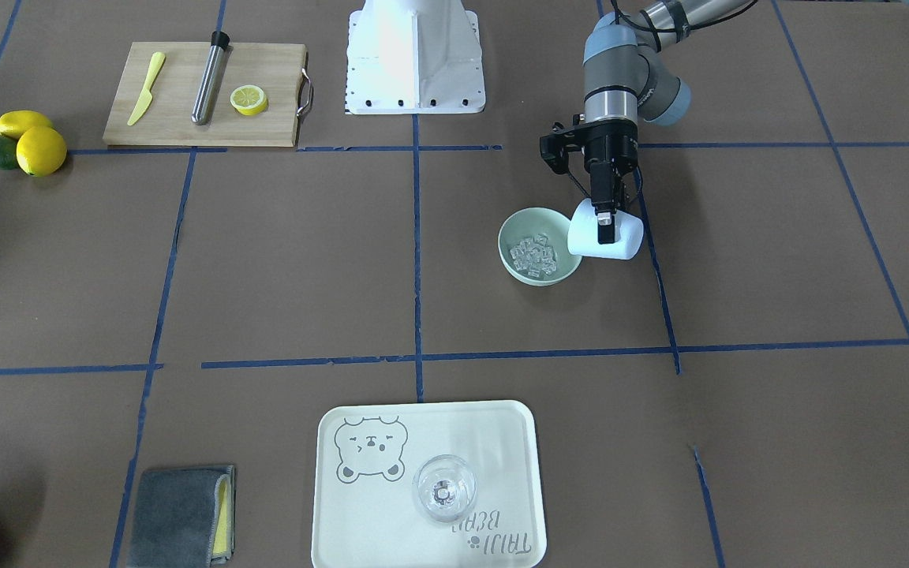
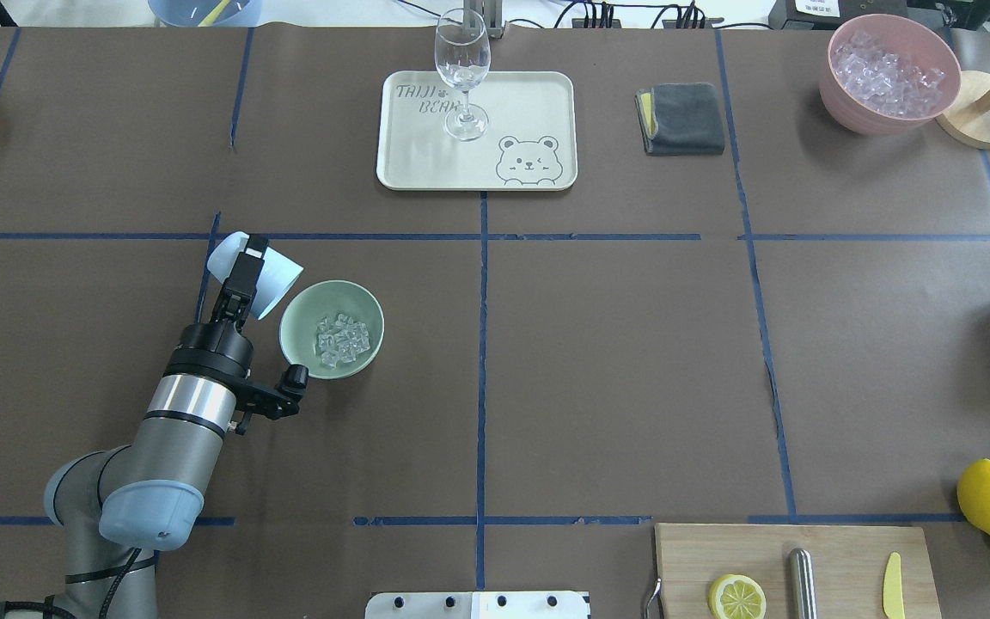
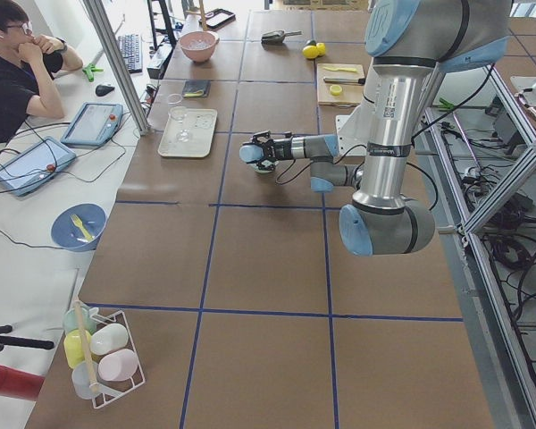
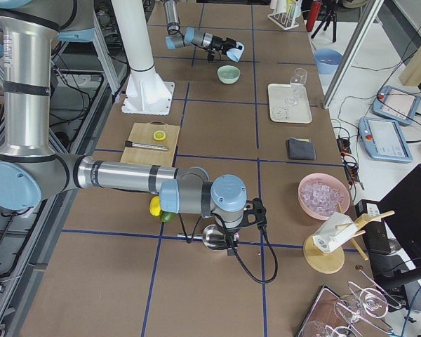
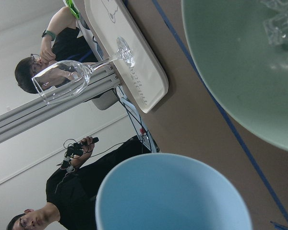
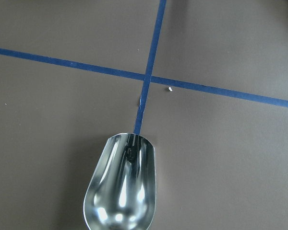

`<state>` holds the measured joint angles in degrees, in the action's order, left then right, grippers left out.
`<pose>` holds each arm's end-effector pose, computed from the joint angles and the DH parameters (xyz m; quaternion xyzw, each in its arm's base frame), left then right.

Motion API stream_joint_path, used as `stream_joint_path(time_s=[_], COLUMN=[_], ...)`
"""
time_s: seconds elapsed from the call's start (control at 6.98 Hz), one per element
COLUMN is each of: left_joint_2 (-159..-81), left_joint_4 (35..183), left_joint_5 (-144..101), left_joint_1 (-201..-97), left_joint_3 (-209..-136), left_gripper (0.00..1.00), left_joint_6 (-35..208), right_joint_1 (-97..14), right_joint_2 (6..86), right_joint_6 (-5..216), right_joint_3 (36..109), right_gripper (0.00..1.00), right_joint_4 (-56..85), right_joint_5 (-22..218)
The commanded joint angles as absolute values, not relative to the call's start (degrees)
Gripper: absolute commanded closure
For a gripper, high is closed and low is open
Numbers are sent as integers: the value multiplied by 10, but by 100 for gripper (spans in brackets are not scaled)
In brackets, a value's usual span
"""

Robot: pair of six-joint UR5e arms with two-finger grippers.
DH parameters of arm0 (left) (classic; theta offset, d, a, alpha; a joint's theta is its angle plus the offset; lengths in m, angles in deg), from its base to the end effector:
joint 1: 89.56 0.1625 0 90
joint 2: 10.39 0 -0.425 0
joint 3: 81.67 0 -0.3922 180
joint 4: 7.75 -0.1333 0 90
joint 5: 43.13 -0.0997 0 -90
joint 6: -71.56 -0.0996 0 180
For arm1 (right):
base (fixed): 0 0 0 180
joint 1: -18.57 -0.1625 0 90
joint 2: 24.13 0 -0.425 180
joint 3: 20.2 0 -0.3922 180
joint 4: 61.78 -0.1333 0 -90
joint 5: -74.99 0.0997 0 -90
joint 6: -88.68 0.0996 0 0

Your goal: Pour ice into bowl

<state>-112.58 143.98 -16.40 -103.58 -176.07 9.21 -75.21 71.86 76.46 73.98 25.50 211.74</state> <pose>0.4600 -0.3440 0.3774 0.5821 -0.3400 0.4992 0.5444 0.0902 -0.4434 0.6642 0.0624 -0.3919 -0.0707 0.9152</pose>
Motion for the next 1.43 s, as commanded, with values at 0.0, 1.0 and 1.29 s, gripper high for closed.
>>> stream_joint_path(time_s=[0.0,1.0,1.29], left_joint_2=[-1129,-1117,-1089], left_joint_4=[1520,1589,1586], left_joint_5=[-162,-16,-16], left_joint_1=[-1033,-1035,-1040], left_joint_3=[-1786,-1789,-1788], left_gripper=[100,100,100], left_joint_6=[106,877,1047], right_joint_1=[-752,-752,-752], right_joint_2=[719,715,715], right_joint_6=[765,765,765], right_joint_3=[738,738,739], right_gripper=[0,0,0], right_joint_4=[255,255,255], right_joint_5=[2117,2119,2119])
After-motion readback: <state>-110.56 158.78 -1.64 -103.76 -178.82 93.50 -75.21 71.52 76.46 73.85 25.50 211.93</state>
